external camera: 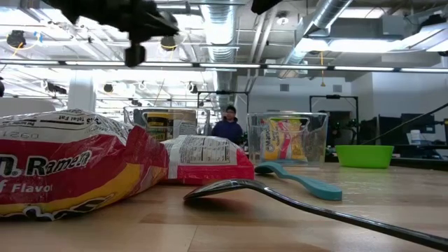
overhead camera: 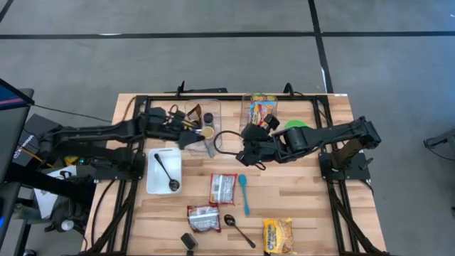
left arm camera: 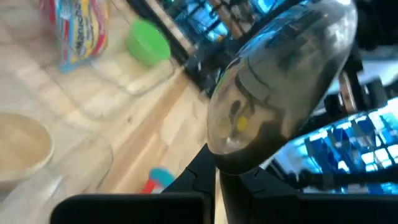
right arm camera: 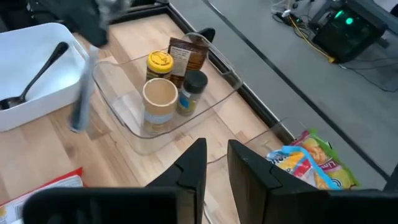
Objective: Pick & Place Food Item
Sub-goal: Put the silver spoon into the white bin
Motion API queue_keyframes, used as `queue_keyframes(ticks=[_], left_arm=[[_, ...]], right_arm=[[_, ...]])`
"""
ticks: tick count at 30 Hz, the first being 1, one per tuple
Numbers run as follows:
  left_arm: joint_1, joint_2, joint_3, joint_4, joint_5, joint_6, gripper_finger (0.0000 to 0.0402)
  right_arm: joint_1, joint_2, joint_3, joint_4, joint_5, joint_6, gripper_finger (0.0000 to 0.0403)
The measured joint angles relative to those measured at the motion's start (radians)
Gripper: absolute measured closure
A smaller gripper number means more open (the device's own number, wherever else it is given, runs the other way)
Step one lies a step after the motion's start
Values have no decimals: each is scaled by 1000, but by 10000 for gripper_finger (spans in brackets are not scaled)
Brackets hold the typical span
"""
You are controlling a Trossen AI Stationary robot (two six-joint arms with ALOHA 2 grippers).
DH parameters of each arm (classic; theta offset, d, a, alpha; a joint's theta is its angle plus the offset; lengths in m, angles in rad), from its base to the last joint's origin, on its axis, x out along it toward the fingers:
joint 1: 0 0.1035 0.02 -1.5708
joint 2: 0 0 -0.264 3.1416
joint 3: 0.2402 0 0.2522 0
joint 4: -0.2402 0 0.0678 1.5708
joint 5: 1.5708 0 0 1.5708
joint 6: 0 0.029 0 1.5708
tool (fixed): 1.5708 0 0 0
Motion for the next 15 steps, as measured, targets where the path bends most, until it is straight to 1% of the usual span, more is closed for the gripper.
queue_keyframes(ticks=[4, 8, 15], left_arm=[[17, -120, 0, -215, 19, 1, 398], [18, -219, 0, -391, 19, -15, 399], [10, -310, 0, -658, -9, -84, 399]], right_arm=[[0, 0, -7, 0, 0, 4, 345], [1, 0, -7, 1, 0, 8, 345], [1, 1, -7, 1, -2, 10, 345]])
